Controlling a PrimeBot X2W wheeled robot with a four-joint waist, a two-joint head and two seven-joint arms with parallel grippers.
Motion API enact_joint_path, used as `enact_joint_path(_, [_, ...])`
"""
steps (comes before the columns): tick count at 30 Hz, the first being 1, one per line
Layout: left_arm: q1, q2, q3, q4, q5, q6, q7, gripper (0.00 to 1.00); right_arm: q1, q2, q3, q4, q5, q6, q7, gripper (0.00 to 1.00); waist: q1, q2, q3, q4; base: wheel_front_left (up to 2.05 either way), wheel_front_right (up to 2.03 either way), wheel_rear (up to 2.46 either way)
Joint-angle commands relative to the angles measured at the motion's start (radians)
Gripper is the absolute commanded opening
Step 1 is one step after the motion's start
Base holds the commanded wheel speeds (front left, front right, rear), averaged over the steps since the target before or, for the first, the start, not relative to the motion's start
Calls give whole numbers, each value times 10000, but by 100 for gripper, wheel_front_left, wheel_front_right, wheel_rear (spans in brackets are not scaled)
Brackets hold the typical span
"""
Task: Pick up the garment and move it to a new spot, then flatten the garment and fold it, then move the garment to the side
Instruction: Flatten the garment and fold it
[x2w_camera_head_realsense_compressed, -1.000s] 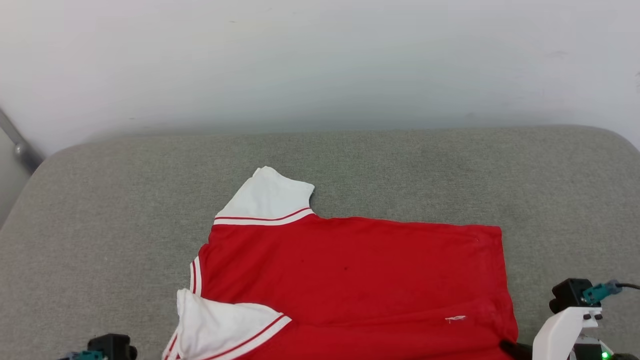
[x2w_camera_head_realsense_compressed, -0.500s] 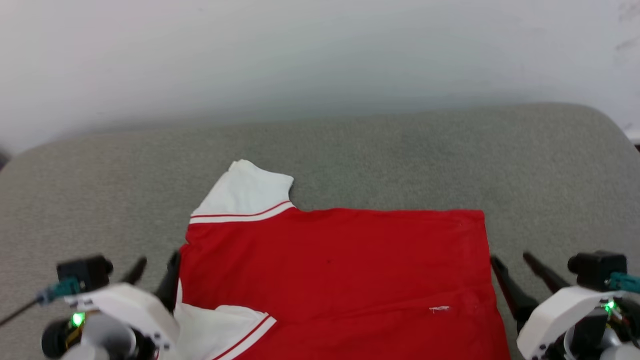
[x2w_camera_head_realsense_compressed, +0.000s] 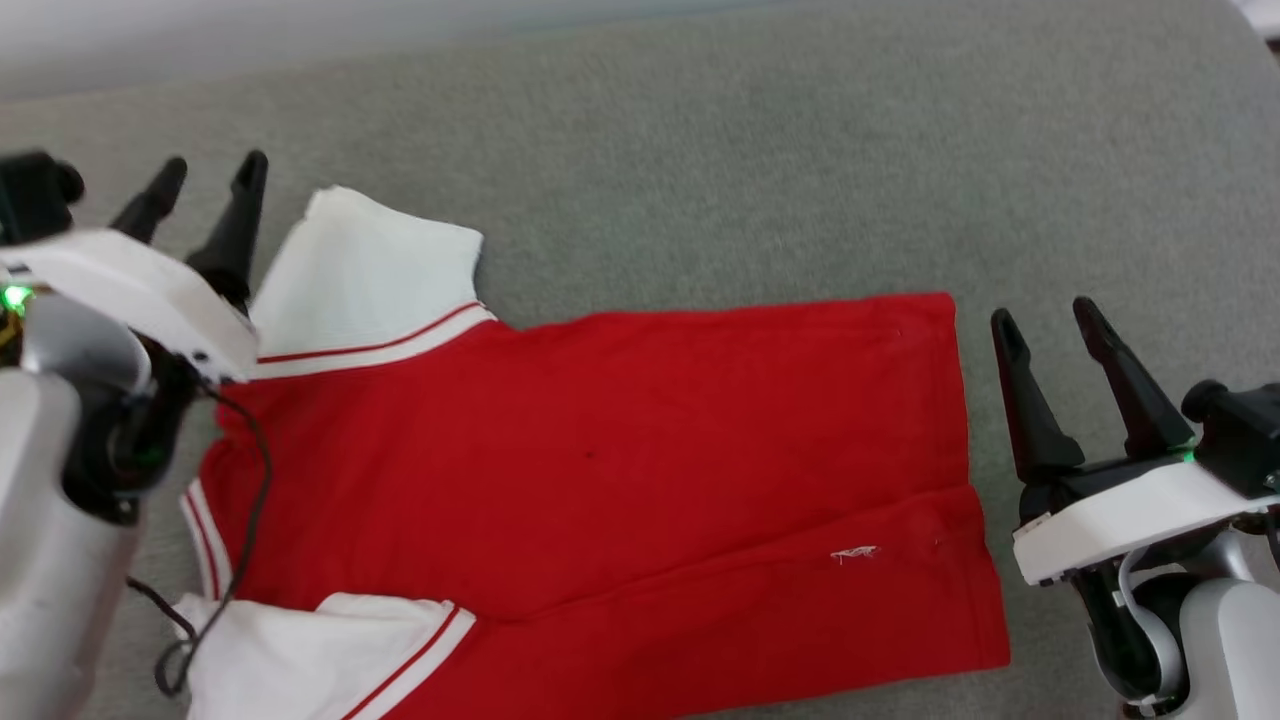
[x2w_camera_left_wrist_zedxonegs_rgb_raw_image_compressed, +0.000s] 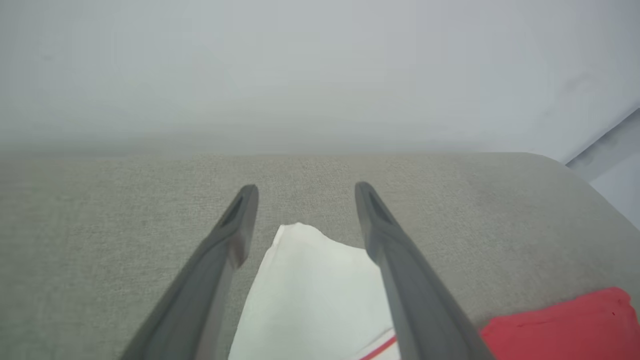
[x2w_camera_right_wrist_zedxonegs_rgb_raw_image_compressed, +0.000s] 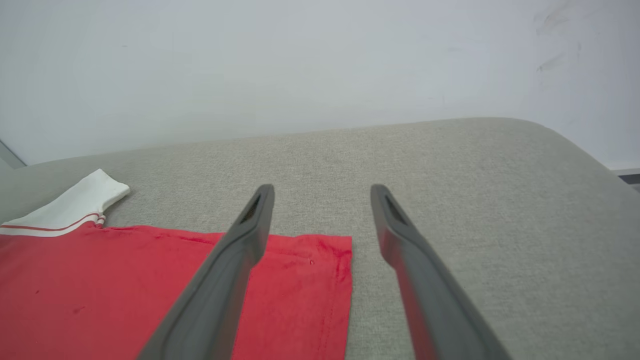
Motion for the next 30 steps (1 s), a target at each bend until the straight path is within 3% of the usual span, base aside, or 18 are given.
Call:
enact_joint_path(1, [-676,174,-27,394,-251,-349,580,100,-219,172,3,-83,-60,-2,-133,100,-3,-1,1043,-622,0,0,0])
enact_joint_path(5, [-1486,351,-136,932,-728,-763,1706,100,-297,322,36,-66,-105,-2,-177,100,-3,-1,1395,-768,0,0,0])
enact_joint_path(10, [-2393,1007,-474,1773,-1220,-1151,3917,100,-403,512,226,167,40,-2,-327,100,-3,-1,1824,-1114,0,0,0])
enact_joint_path(15, [-2802,1615,-765,2322,-1441,-1084,5722,100,-484,634,332,423,245,-2,-447,100,-3,-1,2111,-1399,0,0,0])
enact_joint_path(19, [-2640,1747,-1206,2729,-1463,-747,6934,100,-546,680,376,625,411,-2,-458,100,-3,-1,2262,-1562,0,0,0])
enact_joint_path(20, [-2548,1708,-1345,2836,-1462,-628,7232,78,-554,689,387,662,453,-2,-451,100,-3,-1,2278,-1584,0,0,0])
enact_joint_path(21, [-2433,1630,-1446,2916,-1508,-526,7459,41,-564,687,402,685,518,-2,-452,100,-3,-1,2295,-1608,0,0,0])
enact_joint_path(22, [-2378,1494,-1481,2943,-1574,-465,7543,13,-593,689,409,725,572,-2,-419,100,-3,-1,2313,-1627,0,0,0])
enact_joint_path(23, [-2335,1366,-1507,2974,-1628,-423,7580,0,-620,685,422,753,639,-2,-388,100,-3,-1,2320,-1642,0,0,0])
enact_joint_path(30, [-2321,1007,-1465,3150,-1521,-517,6831,0,-1267,208,509,1029,1402,-2,627,100,-3,-1,2125,-1487,0,0,0])
